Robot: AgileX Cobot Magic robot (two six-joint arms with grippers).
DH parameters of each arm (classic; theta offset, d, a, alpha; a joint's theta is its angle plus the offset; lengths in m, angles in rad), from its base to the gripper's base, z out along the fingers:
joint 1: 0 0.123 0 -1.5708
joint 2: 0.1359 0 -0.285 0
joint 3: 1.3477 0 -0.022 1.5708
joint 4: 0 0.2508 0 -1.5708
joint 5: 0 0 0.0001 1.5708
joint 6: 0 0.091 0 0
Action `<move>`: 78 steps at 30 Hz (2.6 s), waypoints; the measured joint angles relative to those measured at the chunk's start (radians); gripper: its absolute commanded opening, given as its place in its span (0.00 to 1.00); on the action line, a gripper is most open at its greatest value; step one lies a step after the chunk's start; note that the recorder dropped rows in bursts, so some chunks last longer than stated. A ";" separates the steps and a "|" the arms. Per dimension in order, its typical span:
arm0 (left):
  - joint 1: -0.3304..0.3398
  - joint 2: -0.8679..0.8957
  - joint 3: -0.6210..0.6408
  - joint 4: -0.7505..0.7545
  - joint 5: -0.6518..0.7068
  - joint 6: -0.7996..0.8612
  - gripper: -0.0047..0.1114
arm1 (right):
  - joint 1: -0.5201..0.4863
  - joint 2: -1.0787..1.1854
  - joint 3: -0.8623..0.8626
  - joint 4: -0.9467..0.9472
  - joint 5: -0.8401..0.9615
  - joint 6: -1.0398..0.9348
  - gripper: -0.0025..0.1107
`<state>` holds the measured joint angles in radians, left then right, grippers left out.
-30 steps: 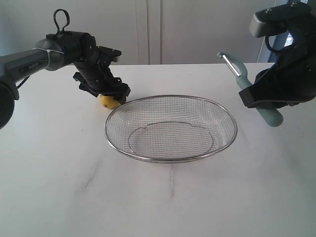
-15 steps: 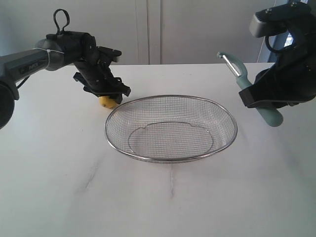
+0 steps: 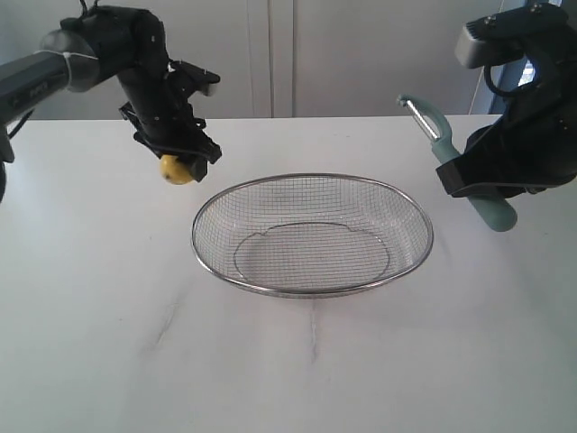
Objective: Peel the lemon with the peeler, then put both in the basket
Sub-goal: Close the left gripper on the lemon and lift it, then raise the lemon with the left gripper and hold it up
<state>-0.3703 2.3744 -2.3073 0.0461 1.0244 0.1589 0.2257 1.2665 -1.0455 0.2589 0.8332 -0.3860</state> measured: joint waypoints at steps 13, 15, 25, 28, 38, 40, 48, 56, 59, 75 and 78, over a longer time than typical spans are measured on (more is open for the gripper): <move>0.011 -0.151 0.015 -0.068 0.107 0.119 0.04 | 0.000 0.000 0.000 0.000 0.000 0.000 0.02; 0.022 -0.185 0.049 -0.116 0.107 0.135 0.04 | 0.000 0.000 0.000 0.000 0.000 0.000 0.02; 0.100 -0.420 0.459 -0.266 0.100 0.260 0.04 | 0.000 0.000 0.000 0.001 0.000 0.000 0.02; 0.133 -0.524 0.627 -0.340 0.062 0.347 0.04 | 0.000 0.000 0.000 0.001 0.000 0.000 0.02; 0.220 -0.840 1.044 -0.734 -0.085 0.733 0.04 | 0.000 0.000 0.000 0.001 0.000 0.000 0.02; 0.220 -0.879 1.080 -0.806 -0.076 0.791 0.04 | 0.000 0.000 0.000 0.001 0.000 0.000 0.02; 0.220 -0.978 1.152 -0.967 0.005 0.913 0.04 | 0.000 0.000 0.000 0.001 0.000 0.000 0.02; 0.220 -0.984 1.155 -1.024 0.039 0.971 0.04 | 0.000 0.000 0.000 0.001 -0.027 0.000 0.02; 0.220 -0.984 1.155 -1.028 0.039 0.978 0.04 | 0.000 0.000 0.000 0.007 -0.068 0.000 0.02; 0.220 -0.984 1.155 -1.085 0.060 1.133 0.04 | 0.000 0.012 0.032 0.153 0.038 0.053 0.02; 0.220 -0.984 1.155 -1.085 0.058 1.162 0.04 | 0.000 0.027 0.043 0.219 0.048 0.023 0.02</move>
<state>-0.1508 1.3900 -1.1521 -1.0387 1.0822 1.3204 0.2257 1.2939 -1.0023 0.4783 0.8808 -0.3629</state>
